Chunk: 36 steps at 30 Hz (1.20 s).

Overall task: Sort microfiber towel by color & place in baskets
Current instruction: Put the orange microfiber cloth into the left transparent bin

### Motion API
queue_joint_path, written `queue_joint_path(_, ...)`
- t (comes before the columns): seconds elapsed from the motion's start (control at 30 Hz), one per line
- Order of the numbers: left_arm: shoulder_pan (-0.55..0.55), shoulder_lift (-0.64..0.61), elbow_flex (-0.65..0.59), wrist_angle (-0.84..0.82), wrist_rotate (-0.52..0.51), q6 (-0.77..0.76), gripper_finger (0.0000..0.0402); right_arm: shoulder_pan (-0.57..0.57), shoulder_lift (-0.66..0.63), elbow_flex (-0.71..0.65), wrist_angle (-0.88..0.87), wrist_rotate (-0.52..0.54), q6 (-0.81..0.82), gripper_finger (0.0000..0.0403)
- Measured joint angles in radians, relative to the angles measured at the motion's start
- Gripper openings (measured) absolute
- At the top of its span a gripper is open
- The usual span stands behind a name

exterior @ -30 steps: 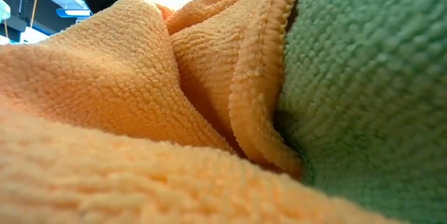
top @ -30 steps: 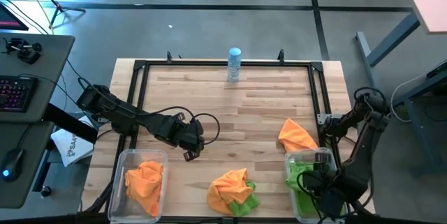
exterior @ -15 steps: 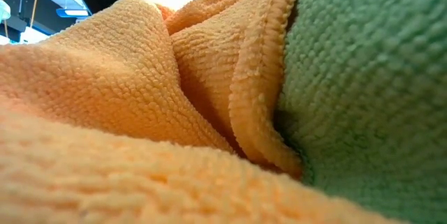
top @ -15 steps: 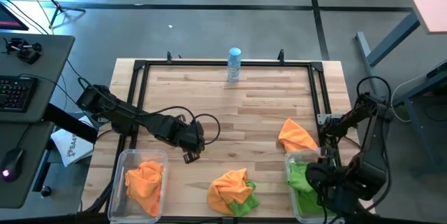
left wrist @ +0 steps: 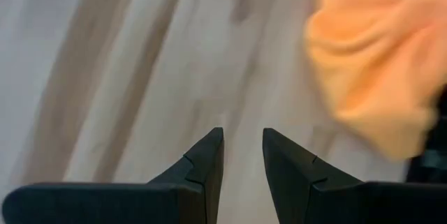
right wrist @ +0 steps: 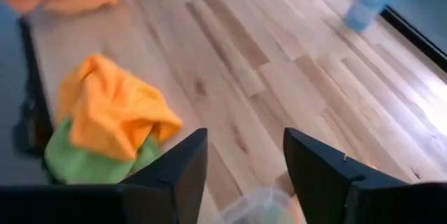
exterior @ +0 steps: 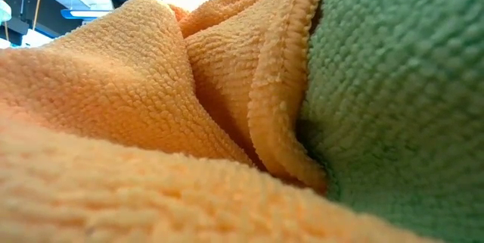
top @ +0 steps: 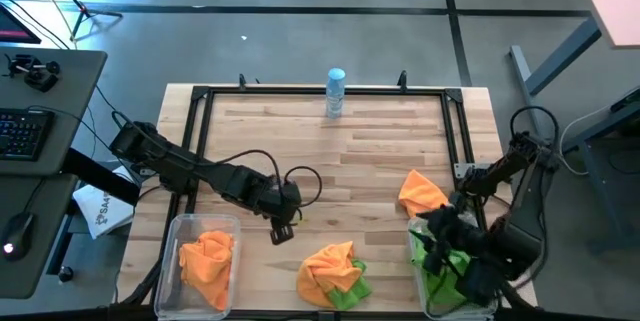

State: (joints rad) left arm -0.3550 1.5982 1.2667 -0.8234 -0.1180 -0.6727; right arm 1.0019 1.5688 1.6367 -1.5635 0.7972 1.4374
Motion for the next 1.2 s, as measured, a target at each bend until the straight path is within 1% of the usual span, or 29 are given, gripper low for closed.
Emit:
queue_joint_path(0.07, -0.001, 0.0, 0.0, 0.061, 0.014, 0.023, 0.009, -0.043, 0.0, 0.0, 0.0, -0.002, 0.016, 0.0172)
queue_joint_path(0.13, -0.001, 0.0, 0.0, 0.108, 0.029, 0.048, 0.009, -0.094, 0.0, -0.002, 0.0, -0.044, 0.02, 0.0145)
queue_joint_path(0.17, 0.0, 0.0, 0.0, 0.125, 0.033, 0.059, 0.009, -0.117, 0.0, -0.002, 0.002, -0.071, -0.003, 0.0128)
queue_joint_path(0.23, 0.0, 0.0, 0.0, 0.146, 0.039, 0.074, 0.009, -0.163, 0.0, -0.003, 0.019, -0.116, -0.082, 0.0089)
queue_joint_path(0.3, 0.0, 0.0, 0.0, 0.149, 0.046, 0.075, 0.009, -0.2, 0.0, -0.003, 0.043, -0.122, -0.184, 0.004)
queue_joint_path(0.33, 0.0, 0.0, 0.0, 0.149, 0.048, 0.075, 0.009, -0.217, 0.0, -0.003, 0.056, -0.119, -0.245, 0.0021)
queue_joint_path(0.37, 0.0, 0.0, 0.0, 0.15, 0.048, 0.076, 0.009, -0.234, 0.0, -0.003, 0.072, -0.116, -0.308, 0.0011)
queue_joint_path(0.47, -0.005, 0.0, 0.0, 0.194, 0.048, 0.082, 0.009, -0.284, 0.0, -0.003, 0.093, -0.12, -0.44, 0.0017)
queue_joint_path(0.57, -0.01, 0.0, 0.0, 0.285, 0.048, 0.083, 0.009, -0.343, -0.004, -0.003, 0.093, -0.19, -0.549, 0.0006)
queue_joint_path(0.63, -0.014, 0.0, 0.001, 0.335, 0.047, 0.092, 0.009, -0.382, -0.006, -0.003, 0.109, -0.209, -0.62, 0.0003)
queue_joint_path(0.73, -0.021, 0.0, 0.023, 0.333, 0.027, 0.119, 0.0087, -0.432, -0.024, -0.024, 0.161, -0.222, -0.738, 0.0002)
queue_joint_path(0.8, -0.027, 0.0, 0.064, 0.283, -0.007, 0.135, 0.0079, -0.47, -0.068, -0.093, 0.254, -0.268, -0.796, 0.0001)
queue_joint_path(0.9, -0.042, 0.0, 0.149, 0.204, -0.077, 0.163, 0.006, -0.523, -0.169, -0.264, 0.435, -0.338, -0.868, 0.0001)
queue_joint_path(1.0, -0.057, 0.0, 0.223, 0.161, -0.115, 0.211, 0.0043, -0.569, -0.279, -0.433, 0.554, -0.378, -0.878, 0.0001)
queue_joint_path(1.13, -0.066, -0.001, 0.249, 0.156, -0.16, 0.246, 0.0027, -0.611, -0.424, -0.6, 0.65, -0.402, -0.865, 0.0)
queue_joint_path(1.2, -0.065, -0.001, 0.249, 0.155, -0.162, 0.239, 0.0024, -0.628, -0.489, -0.661, 0.689, -0.402, -0.862, 0.0)
